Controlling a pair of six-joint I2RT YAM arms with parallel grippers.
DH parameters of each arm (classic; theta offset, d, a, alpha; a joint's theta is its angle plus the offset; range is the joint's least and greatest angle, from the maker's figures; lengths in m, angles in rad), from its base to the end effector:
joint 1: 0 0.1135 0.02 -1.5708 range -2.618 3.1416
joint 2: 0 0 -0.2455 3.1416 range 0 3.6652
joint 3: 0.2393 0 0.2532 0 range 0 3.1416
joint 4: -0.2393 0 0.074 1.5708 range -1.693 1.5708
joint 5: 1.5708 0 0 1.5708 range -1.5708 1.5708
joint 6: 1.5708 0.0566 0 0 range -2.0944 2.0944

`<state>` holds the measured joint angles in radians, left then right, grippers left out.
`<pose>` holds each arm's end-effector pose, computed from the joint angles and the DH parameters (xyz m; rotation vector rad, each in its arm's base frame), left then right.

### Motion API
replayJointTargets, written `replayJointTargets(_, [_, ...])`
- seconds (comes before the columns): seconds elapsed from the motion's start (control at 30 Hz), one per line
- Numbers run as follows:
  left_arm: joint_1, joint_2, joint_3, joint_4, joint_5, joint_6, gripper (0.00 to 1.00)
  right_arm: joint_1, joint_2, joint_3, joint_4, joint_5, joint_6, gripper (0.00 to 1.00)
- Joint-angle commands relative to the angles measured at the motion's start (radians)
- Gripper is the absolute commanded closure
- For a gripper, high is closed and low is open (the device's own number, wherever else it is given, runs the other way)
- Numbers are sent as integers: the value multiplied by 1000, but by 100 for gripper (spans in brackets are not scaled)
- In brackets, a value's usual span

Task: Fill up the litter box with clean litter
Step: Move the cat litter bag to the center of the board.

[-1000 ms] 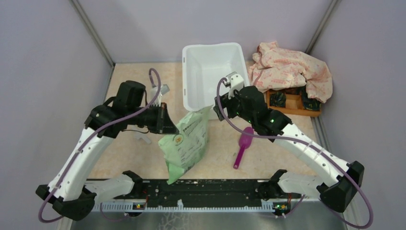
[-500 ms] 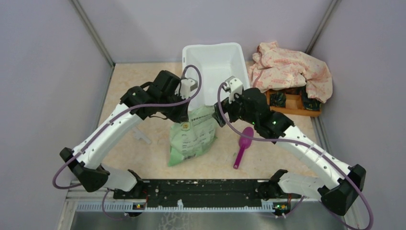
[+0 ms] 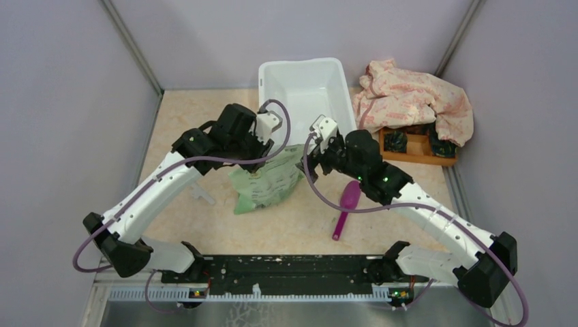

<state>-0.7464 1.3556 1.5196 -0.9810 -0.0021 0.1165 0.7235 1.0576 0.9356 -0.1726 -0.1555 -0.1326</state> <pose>0.2129 -0.1967 0.3575 1.0062 2.1879 -0.2929 0.2005 0.1888 0.3193 -0.8865 1.6791 0.5506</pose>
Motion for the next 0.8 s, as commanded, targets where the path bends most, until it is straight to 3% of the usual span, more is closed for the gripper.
replayJointTargets(0.0, [18, -50, -74, 119, -150, -107, 49, -5, 24, 52, 130, -19, -137, 7])
replayJointTargets(0.1, [99, -92, -101, 135, -128, -218, 34, -5, 71, 86, 118, -68, -187, 7])
replayJointTargets(0.3, [344, -187, -111, 121, 32, -314, 28, -8, 178, 140, 135, -169, -258, 4])
replayJointTargets(0.53, [366, -211, -70, 65, 105, -344, 28, -28, 323, 259, 136, -274, -305, 3])
replayJointTargets(0.77, [373, -259, -84, 28, 114, -373, 28, -40, 459, 425, 16, -364, -370, 2])
